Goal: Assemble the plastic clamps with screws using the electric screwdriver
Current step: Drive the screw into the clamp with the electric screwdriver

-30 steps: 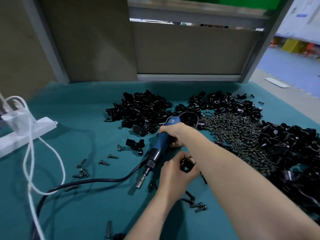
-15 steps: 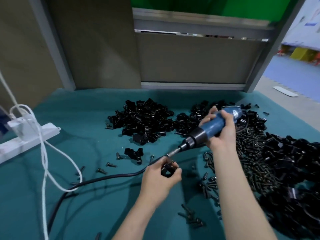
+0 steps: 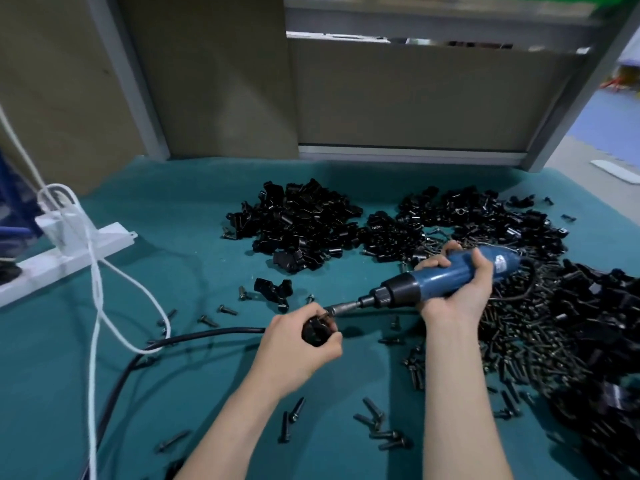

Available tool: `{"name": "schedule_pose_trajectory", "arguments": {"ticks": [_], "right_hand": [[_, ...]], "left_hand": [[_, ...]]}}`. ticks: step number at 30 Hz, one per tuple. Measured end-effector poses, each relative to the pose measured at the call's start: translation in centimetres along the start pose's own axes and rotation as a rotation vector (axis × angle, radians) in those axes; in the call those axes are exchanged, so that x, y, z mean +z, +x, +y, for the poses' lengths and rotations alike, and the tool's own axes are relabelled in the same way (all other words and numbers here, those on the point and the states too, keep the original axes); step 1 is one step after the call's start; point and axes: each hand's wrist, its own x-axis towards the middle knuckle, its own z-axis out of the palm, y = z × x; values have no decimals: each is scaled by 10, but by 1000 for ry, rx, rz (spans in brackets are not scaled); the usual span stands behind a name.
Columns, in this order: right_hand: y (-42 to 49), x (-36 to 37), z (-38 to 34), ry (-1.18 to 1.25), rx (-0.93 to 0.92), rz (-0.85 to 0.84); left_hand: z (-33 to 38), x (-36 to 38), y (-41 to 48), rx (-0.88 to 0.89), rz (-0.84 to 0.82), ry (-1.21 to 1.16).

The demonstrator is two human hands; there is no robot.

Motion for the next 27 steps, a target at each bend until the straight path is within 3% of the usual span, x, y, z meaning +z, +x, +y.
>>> {"name": "schedule_pose_trajectory", "arguments": {"ticks": [18, 27], "right_hand": [[0, -2, 0, -5, -31, -45], [2, -3, 4, 23, 5, -61]], "left_hand": [[5, -2, -5, 12, -1, -98], [6, -7, -4, 4, -94, -34]]}}
